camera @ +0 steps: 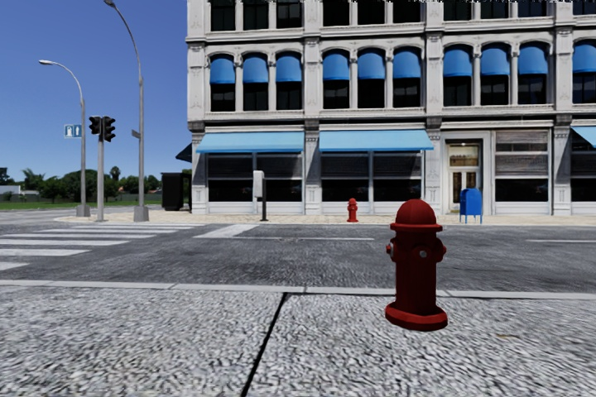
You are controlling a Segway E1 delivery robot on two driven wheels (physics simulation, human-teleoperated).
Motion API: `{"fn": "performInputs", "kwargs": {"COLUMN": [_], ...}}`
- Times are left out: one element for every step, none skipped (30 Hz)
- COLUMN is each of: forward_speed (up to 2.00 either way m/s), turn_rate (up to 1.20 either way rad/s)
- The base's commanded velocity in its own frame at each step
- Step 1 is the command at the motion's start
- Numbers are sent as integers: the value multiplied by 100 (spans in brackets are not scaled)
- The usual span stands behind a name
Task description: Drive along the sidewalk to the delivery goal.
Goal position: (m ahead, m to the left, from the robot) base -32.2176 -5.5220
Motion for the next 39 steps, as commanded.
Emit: {"fn": "performInputs", "kwargs": {"forward_speed": [-71, -68, 0, 0, 0, 0, 0, 0, 0, 0, 2, 2, 7, 13, 21, 30, 41, 50, 50, 59, 62, 66, 69, 69, 76, 80, 81, 82, 82, 82, 82, 82, 82, 82, 82, 82, 82, 82, 82], "turn_rate": [56, 46, 23, 0, 0, 0, 0, 0, 0, 0, 3, 3, 15, 21, 23, 26, 28, 34, 34, 37, 38, 39, 39, 39, 39, 39, 39, 39, 39, 39, 40, 47, 49, 50, 50, 50, 50, 52, 55]}}
